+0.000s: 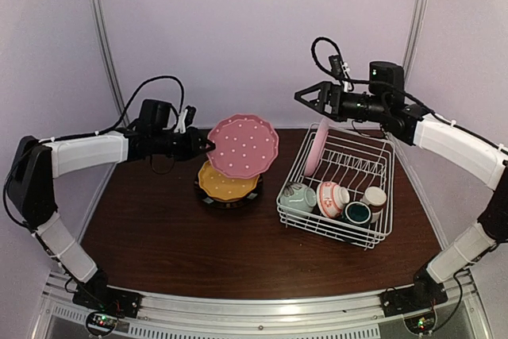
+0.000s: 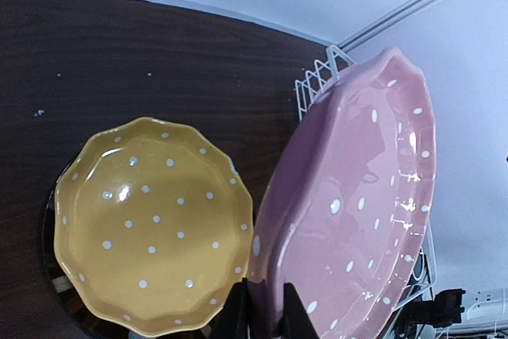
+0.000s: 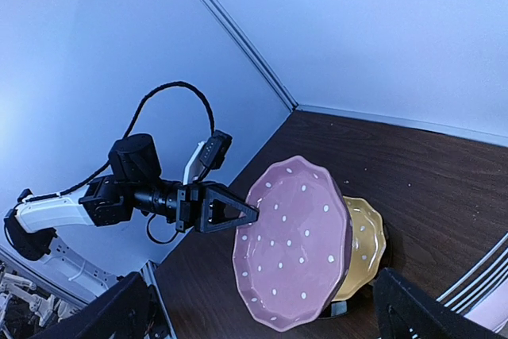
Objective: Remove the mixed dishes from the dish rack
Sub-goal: Place the plate on the plate.
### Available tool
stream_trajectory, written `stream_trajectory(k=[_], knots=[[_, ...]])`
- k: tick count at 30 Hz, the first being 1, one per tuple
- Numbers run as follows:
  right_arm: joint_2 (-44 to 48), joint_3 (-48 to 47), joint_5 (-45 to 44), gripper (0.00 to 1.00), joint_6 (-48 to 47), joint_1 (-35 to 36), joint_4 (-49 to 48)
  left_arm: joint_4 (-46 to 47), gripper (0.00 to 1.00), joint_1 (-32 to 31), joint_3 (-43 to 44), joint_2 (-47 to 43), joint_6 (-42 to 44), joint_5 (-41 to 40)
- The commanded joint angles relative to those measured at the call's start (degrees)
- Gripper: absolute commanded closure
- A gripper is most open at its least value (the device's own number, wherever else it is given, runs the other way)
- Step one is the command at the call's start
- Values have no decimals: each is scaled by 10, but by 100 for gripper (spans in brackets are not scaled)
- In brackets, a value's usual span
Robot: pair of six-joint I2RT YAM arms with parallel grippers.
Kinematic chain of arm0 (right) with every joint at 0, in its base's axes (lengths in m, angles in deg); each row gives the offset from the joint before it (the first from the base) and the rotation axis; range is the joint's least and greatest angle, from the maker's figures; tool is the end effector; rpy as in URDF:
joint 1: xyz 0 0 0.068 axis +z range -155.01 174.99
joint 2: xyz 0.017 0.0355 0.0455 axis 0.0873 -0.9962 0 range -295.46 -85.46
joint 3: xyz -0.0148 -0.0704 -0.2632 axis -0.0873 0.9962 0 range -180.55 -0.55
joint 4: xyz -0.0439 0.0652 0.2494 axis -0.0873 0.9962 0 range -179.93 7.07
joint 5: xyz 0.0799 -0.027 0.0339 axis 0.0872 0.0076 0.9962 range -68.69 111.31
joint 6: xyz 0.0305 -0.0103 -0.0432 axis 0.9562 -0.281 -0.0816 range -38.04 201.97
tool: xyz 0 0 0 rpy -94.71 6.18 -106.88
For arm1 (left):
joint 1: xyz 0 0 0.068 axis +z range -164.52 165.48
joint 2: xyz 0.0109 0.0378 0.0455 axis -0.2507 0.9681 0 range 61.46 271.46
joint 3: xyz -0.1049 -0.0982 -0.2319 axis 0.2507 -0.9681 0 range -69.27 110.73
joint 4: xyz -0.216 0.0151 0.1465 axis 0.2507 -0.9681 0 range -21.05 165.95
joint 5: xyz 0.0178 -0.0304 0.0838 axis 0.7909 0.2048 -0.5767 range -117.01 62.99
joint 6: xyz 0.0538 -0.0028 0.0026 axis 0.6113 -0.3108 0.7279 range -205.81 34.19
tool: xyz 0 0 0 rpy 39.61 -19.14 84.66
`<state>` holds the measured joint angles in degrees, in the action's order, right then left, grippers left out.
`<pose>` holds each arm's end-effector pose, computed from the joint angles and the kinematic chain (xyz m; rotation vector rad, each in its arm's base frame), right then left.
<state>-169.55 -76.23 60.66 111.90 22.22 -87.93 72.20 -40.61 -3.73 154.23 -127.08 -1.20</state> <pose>0.2954 0.1774 0.3814 -0.5005 1.8378 1.3007 0.3246 -0.1763 0.2638 -0.0080 2.2799 -1.1408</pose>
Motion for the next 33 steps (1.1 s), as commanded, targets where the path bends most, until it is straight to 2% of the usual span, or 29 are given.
stream_trajectory(k=[1,12,33], knots=[[25,14,-6,0,5,-5,-11,47,100,29,2,12,-39,-6],[27,23,-2,0,11,-11,-17,10,100,41,8,64,-24,-29],[19,24,7,0,21,-16,-18,18,100,46,13,105,-13,-35]])
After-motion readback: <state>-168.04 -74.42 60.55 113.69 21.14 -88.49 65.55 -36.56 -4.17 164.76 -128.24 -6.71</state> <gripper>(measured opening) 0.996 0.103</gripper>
